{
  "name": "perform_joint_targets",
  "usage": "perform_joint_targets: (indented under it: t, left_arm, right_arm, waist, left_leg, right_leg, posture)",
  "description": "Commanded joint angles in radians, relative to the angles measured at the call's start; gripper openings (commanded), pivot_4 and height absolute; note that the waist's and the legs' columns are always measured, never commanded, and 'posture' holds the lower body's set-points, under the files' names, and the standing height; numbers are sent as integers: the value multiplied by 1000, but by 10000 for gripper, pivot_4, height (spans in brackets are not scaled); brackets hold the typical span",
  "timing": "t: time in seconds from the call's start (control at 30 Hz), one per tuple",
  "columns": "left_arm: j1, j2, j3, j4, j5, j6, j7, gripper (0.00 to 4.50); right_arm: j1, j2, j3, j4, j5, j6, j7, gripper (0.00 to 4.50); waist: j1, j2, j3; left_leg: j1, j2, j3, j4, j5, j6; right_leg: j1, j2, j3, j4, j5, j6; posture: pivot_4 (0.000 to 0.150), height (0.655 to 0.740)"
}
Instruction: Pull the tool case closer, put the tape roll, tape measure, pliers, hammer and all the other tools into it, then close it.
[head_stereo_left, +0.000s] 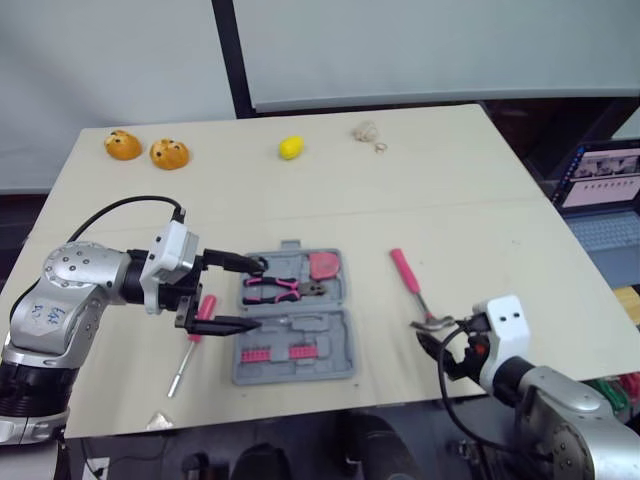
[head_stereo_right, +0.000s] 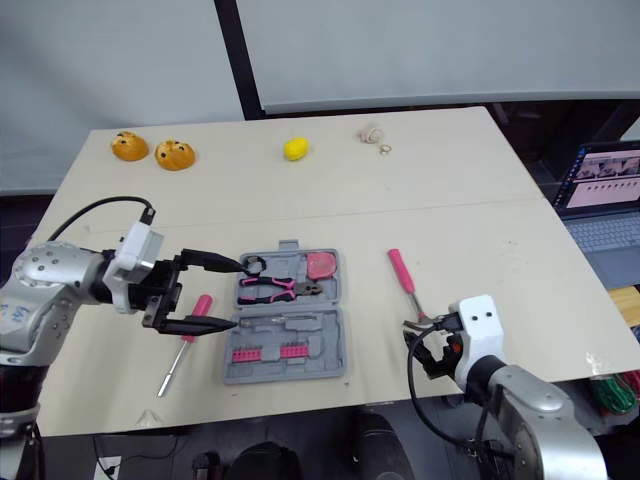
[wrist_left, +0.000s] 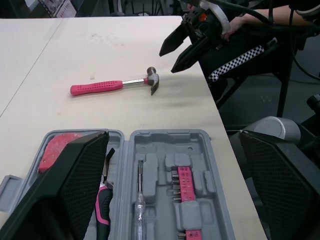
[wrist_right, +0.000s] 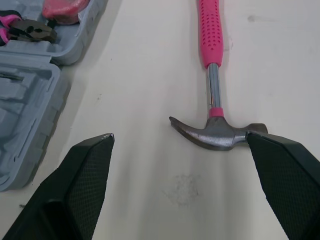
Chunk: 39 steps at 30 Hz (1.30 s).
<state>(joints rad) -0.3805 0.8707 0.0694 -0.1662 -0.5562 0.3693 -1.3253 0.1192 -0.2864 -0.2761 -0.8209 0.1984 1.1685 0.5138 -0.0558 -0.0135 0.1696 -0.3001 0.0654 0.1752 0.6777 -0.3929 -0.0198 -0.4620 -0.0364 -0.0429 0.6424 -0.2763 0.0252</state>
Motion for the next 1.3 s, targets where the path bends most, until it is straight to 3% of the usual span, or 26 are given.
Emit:
perform_joint_targets:
  t: [0.03,0.8,0.87,0.93,1.13,1.3]
  left_arm:
    - [-17,4,17,-13,-9,-6,-1,45000]
    - [9,28,53,-39,-3,-7,24,45000]
    - [4,25,49,-42,-4,-5,28,45000]
    - [3,24,47,-39,-2,-8,29,45000]
    - [3,24,47,-34,0,-13,26,45000]
    - [0,25,46,-27,2,-17,22,45000]
  right_arm:
    - [-24,7,41,44,-11,-69,-66,44416]
    - [-259,1,132,436,-13,-146,-212,44416]
    - [-267,-6,143,454,-19,-143,-220,39354]
    - [-268,-27,173,483,-37,-131,-229,31019]
    - [-277,-17,171,482,-30,-117,-252,655]
    - [-281,-25,168,445,-24,-104,-253,655]
  waist:
    - [-1,0,0]
    - [-1,0,0]
    - [-1,0,0]
    - [-1,0,0]
    - [-1,-3,-2]
    - [-1,-3,-2]
  left_leg:
    - [0,0,0,0,0,0]
    - [0,1,-1,-2,0,0]
    - [0,1,-1,-1,0,1]
    - [0,1,-1,-1,0,1]
    - [0,1,-1,-2,0,1]
    - [0,1,-1,-2,0,1]
  right_leg:
    - [0,0,0,0,0,0]
    - [-1,0,1,0,0,-1]
    - [-1,-1,1,0,0,-1]
    - [-1,-1,1,0,0,-1]
    - [-1,-1,0,-1,0,-1]
    - [-1,-1,0,-1,0,-1]
  posture:
    - [1500,7292]
    - [1500,7292]
    - [1500,7292]
    - [1500,7292]
    - [1500,7292]
    - [1500,7292]
